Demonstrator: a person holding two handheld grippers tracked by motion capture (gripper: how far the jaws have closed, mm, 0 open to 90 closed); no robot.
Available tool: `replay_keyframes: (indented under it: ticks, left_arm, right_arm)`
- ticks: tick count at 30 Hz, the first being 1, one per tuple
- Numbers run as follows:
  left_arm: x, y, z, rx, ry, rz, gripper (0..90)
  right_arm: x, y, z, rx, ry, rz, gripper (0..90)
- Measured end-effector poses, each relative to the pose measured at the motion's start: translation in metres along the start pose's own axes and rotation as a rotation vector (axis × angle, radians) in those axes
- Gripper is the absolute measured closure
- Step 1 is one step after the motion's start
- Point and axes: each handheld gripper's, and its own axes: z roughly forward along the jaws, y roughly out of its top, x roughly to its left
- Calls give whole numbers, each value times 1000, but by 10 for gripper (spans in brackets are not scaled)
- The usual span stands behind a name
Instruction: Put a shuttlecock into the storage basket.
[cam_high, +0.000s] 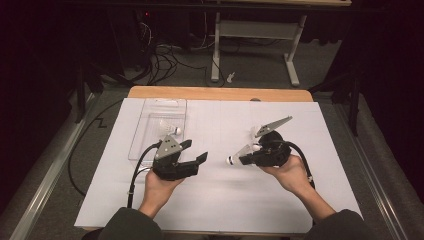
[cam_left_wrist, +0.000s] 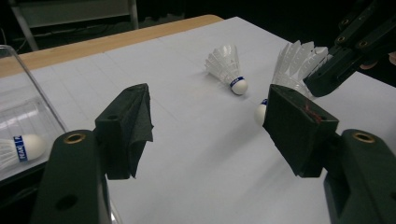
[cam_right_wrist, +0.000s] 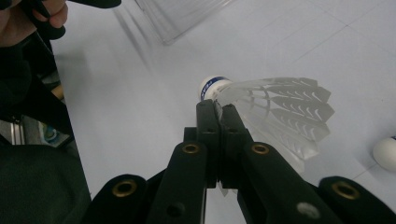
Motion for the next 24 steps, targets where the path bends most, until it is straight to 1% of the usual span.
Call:
replay_keyframes:
  ticks: [5,7,8,9,11,12,13,14,17,18,19,21,23,24]
  left_arm:
    - [-3,2,5,17,-13,15,329]
    - [-5,4,8,30,-20,29,330]
    - [-7,5,11,40,-27,47,330]
    - [-7,5,11,40,-27,47,330]
    - [-10,7,16,56,-41,63,329]
    - [-10,7,16,56,-41,63,329]
    - [-10,8,18,61,-45,70,329]
    - [-12,10,21,74,-55,86,329]
    - [-13,11,24,87,-64,100,329]
    - [-15,12,28,104,-68,120,329]
    - [-16,12,29,111,-68,131,329]
    - [-17,13,32,122,-76,143,330]
    - [-18,13,34,128,-82,145,330]
    - [-19,14,37,145,-90,155,331]
  right_arm:
    - [0,2,-1,1,3,0,900]
    - [0,2,-2,1,3,1,900]
    - [0,4,-2,1,3,0,900]
    - [0,4,-2,1,3,0,900]
    - [1,6,-3,-2,3,-5,900]
    - [1,6,-3,-2,3,-5,900]
    - [1,8,-3,-2,6,-8,900]
    - [1,9,-2,-2,6,-11,900]
    - [1,10,-2,-3,7,-13,900]
    - [1,12,-2,-3,7,-16,900]
    - [1,12,-1,-2,8,-13,900]
    - [1,13,0,-2,8,-15,900]
    - [1,14,0,-2,10,-16,900]
    - [1,15,0,-3,12,-17,900]
